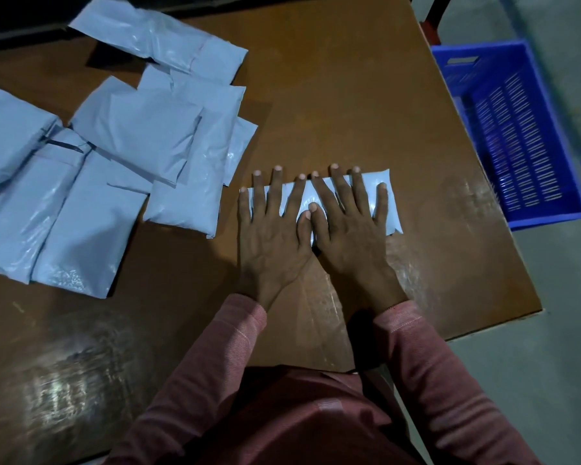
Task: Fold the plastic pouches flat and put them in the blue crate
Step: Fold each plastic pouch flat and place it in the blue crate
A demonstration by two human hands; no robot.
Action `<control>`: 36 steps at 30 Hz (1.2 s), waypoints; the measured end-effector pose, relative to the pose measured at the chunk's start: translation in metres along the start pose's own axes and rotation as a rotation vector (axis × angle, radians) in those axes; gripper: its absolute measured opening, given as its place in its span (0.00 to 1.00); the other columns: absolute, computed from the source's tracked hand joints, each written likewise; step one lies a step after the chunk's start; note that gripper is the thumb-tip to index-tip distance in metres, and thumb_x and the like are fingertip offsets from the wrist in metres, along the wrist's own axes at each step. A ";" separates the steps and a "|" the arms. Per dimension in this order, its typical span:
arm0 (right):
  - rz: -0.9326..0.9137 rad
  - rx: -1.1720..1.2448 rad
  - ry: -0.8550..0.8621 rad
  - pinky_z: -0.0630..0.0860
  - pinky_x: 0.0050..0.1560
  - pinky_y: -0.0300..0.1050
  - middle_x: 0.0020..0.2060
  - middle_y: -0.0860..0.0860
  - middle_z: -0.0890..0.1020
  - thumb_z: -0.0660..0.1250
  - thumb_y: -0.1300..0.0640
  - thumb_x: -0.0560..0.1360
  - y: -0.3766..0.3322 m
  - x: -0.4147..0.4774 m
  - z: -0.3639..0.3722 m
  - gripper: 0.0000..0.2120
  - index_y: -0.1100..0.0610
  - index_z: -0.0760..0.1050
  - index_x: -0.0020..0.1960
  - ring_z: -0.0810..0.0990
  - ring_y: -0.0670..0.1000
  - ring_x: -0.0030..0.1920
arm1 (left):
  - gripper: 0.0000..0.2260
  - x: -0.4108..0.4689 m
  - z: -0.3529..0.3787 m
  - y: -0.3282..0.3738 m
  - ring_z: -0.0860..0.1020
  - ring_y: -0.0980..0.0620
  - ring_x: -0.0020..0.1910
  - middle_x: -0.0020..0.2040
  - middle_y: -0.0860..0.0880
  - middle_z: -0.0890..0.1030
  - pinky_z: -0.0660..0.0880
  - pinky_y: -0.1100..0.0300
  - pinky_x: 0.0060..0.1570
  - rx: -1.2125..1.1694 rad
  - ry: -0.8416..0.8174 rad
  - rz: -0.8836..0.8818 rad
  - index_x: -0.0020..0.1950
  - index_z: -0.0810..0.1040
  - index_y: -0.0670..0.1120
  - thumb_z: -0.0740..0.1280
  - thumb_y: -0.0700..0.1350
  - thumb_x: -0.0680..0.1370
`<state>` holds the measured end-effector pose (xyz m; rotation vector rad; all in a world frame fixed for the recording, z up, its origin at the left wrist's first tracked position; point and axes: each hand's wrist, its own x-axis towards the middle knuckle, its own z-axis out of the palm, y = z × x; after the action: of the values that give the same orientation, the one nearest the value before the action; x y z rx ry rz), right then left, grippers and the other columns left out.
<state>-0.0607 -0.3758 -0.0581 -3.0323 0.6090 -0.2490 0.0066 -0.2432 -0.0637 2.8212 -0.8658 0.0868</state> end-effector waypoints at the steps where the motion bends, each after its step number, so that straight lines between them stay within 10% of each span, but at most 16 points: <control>1: -0.004 0.005 -0.014 0.46 0.77 0.67 0.82 0.48 0.53 0.46 0.43 0.85 0.000 0.000 0.000 0.25 0.44 0.55 0.82 0.46 0.53 0.82 | 0.27 0.000 0.000 0.000 0.46 0.41 0.83 0.85 0.46 0.50 0.49 0.40 0.80 -0.002 -0.004 0.001 0.85 0.50 0.56 0.47 0.59 0.86; 13: 0.010 0.156 -0.238 0.40 0.77 0.67 0.82 0.46 0.45 0.45 0.41 0.85 0.005 0.009 -0.013 0.26 0.41 0.46 0.82 0.39 0.51 0.82 | 0.28 0.003 -0.007 -0.004 0.46 0.40 0.83 0.85 0.45 0.50 0.46 0.39 0.80 -0.022 -0.058 0.040 0.85 0.51 0.55 0.45 0.60 0.85; 19: 0.066 0.199 -0.027 0.49 0.77 0.66 0.80 0.46 0.60 0.46 0.39 0.84 0.005 0.031 -0.018 0.25 0.41 0.59 0.79 0.52 0.52 0.81 | 0.28 0.019 -0.017 -0.006 0.53 0.42 0.83 0.84 0.45 0.56 0.47 0.42 0.80 -0.089 -0.009 0.038 0.83 0.59 0.55 0.42 0.58 0.84; 36: 0.083 0.052 0.033 0.50 0.77 0.65 0.81 0.47 0.57 0.46 0.39 0.84 0.007 0.028 0.013 0.24 0.39 0.59 0.79 0.51 0.52 0.82 | 0.24 0.020 0.008 -0.005 0.44 0.40 0.83 0.85 0.45 0.48 0.48 0.30 0.76 0.016 0.051 0.039 0.83 0.54 0.60 0.46 0.60 0.86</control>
<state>-0.0353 -0.3929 -0.0675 -2.9505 0.7176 -0.3065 0.0256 -0.2519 -0.0698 2.8039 -0.9123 0.1713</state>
